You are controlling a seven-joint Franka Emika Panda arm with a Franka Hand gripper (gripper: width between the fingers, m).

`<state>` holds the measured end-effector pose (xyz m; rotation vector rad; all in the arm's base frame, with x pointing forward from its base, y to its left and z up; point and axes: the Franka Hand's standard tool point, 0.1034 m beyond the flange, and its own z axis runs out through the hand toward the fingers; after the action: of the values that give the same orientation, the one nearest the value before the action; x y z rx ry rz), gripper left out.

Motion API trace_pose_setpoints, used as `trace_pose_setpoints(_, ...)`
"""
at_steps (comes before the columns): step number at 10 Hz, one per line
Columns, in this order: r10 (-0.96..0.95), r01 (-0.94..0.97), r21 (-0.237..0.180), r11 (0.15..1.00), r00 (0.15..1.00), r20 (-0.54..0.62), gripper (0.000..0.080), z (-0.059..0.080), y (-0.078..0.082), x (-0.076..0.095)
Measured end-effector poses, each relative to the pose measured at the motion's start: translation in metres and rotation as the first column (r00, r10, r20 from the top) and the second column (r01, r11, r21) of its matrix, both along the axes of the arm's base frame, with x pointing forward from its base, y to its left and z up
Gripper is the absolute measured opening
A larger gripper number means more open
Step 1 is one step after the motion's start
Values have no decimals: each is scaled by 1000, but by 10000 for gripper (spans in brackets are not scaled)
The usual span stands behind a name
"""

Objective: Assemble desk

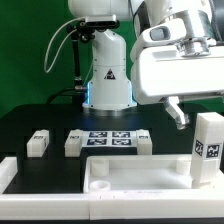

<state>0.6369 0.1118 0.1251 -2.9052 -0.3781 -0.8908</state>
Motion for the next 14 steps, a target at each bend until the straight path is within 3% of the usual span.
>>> trace_pose_setpoints(3,2,-2,0,1000,1000,-18,649,0,1,1)
trace_pose_setpoints(7,9,-9,7,1000,997,-78,649,13,5,23)
trace_pose_setpoints(9,14,-13,5,1000,975,-221,649,5,5,19)
trace_pose_setpoints(14,37,-39,8,999,826,-562,649,3,8,7)
